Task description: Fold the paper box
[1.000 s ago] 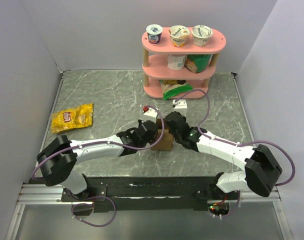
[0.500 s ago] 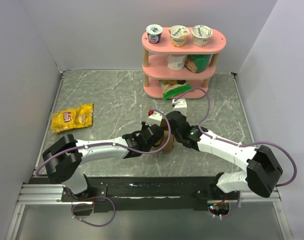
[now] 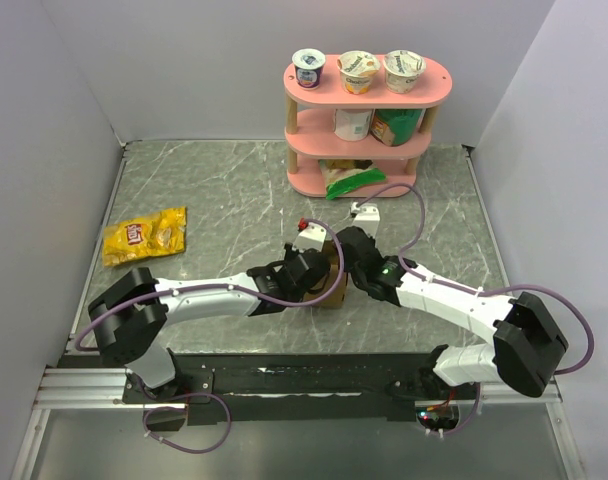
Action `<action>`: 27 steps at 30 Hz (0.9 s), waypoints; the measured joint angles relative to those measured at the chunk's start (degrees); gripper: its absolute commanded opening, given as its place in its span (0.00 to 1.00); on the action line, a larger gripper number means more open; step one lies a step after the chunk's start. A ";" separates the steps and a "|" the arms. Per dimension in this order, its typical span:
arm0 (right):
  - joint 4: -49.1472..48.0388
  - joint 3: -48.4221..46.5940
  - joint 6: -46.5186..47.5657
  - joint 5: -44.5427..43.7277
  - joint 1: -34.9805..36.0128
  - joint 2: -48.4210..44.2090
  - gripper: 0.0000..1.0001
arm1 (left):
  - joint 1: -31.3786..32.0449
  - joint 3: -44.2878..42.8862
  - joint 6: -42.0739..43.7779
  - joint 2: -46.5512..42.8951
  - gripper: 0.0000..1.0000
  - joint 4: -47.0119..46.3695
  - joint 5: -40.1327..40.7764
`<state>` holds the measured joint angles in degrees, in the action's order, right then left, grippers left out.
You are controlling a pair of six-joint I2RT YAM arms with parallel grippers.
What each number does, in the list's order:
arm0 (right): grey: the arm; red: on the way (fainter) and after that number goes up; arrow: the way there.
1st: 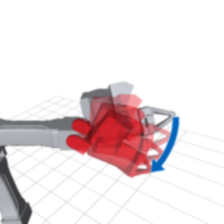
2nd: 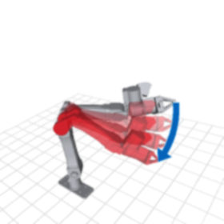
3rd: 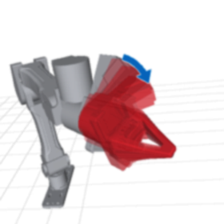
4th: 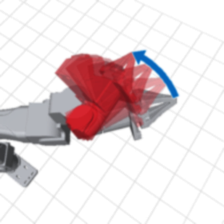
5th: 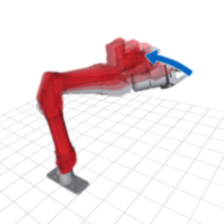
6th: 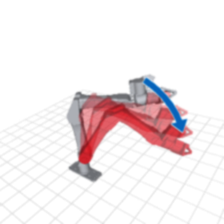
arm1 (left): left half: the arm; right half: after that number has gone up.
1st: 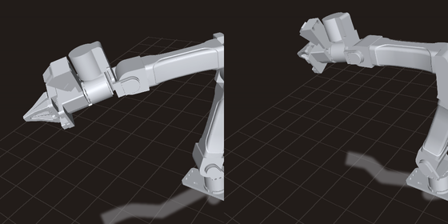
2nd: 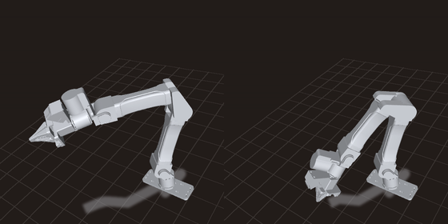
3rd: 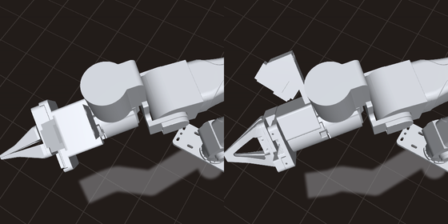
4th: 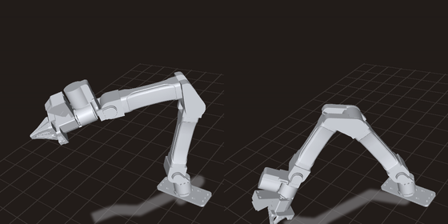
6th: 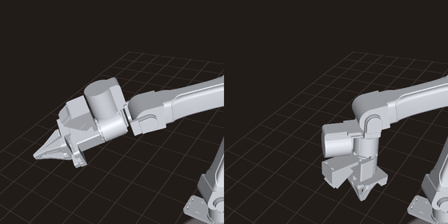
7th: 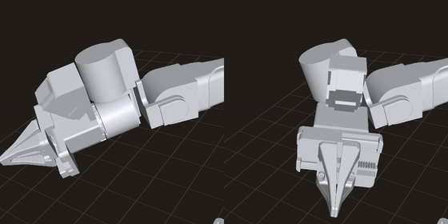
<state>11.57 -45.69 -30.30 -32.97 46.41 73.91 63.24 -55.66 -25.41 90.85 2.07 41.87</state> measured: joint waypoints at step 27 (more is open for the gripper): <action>-8.37 12.44 2.36 11.30 3.23 -13.29 1.00 | 0.09 5.14 5.29 -0.17 0.01 -10.97 -3.98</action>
<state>3.20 -33.26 -27.94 -21.67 49.65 60.62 63.33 -50.52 -20.12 90.67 -8.91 37.89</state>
